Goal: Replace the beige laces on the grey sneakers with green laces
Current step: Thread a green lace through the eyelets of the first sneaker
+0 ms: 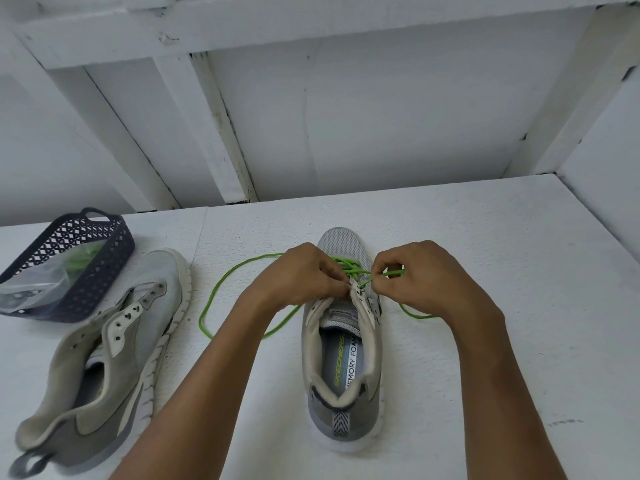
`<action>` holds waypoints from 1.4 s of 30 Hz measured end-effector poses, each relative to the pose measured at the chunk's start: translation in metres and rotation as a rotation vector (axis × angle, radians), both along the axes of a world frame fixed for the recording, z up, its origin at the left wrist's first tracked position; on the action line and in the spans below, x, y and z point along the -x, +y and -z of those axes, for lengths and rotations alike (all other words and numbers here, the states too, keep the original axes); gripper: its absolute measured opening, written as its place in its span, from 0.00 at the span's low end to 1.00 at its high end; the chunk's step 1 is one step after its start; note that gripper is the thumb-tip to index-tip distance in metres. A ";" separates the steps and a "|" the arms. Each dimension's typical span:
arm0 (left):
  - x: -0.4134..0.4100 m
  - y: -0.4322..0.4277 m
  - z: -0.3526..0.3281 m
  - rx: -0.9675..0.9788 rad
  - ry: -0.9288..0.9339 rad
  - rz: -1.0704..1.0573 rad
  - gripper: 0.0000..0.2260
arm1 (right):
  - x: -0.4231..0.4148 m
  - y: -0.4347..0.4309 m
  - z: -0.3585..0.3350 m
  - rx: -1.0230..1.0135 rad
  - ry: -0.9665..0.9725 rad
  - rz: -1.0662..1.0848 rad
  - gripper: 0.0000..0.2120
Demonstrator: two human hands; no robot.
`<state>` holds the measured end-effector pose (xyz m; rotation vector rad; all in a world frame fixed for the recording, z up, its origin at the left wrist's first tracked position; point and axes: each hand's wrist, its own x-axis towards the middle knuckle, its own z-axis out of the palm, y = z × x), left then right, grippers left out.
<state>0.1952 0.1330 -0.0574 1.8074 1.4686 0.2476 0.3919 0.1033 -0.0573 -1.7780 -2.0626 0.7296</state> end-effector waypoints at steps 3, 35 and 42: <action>-0.001 0.000 0.000 0.000 0.005 0.006 0.02 | 0.001 0.001 -0.002 -0.009 -0.005 -0.011 0.05; -0.007 -0.006 -0.001 -0.037 -0.032 0.005 0.04 | 0.002 -0.001 0.014 0.123 0.255 -0.019 0.04; -0.004 -0.009 -0.012 -0.070 -0.042 0.075 0.06 | 0.003 -0.006 0.003 0.078 0.215 0.027 0.15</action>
